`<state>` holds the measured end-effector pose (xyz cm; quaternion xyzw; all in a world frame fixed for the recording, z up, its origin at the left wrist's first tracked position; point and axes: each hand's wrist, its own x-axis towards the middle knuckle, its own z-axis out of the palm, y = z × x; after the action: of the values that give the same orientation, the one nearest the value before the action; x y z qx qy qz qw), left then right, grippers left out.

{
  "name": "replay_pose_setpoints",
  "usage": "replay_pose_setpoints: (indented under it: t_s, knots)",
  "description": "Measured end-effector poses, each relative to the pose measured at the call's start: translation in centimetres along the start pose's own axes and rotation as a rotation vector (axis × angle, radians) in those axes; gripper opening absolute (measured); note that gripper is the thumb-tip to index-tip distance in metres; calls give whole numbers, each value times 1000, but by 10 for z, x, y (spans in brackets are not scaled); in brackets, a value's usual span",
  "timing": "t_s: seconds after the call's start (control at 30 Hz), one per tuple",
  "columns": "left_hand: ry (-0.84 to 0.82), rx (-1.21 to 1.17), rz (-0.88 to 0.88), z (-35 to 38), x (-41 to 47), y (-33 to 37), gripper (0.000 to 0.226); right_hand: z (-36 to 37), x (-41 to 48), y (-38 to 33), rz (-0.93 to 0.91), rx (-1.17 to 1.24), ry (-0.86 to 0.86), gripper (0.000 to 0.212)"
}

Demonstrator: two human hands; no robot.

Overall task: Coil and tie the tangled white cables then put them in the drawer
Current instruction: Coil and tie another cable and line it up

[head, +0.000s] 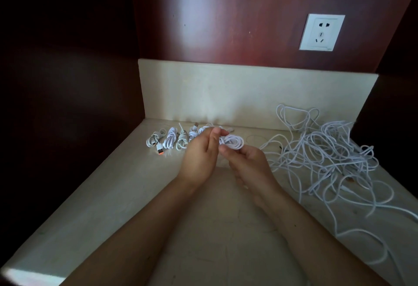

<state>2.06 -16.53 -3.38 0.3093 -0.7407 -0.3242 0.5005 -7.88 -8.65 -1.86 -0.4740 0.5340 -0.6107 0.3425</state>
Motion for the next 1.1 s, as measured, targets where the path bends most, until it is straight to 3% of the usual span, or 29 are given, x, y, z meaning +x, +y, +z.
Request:
replay_pose_setpoints:
  t_s: [0.2, 0.3, 0.43, 0.63, 0.73, 0.93, 1.1]
  knots:
    - [-235, -244, -55, 4, 2, 2, 45, -14, 10, 3, 37, 18, 133, 22]
    - [-368, -363, -142, 5, 1, 4, 33, -20, 13, 0, 26, 67, 173, 16]
    - [-306, -457, -127, 9, -2, 7, 17, -25, 15, 1, 6, 38, 170, 12]
    - [-250, -324, -66, 5, 0, 0, 35, -25, 14, -3, 72, 7, 113, 20]
    - [-232, -247, -11, 2, -1, 1, 14, -24, 16, -3, 94, 9, 132, 16]
    - [-188, -191, -16, -5, -1, -1, 12, -18, 12, -6, 49, 93, 121, 14]
    - [-69, 235, 125, -5, -5, 5, 14, -17, 11, 2, -41, -104, 164, 23]
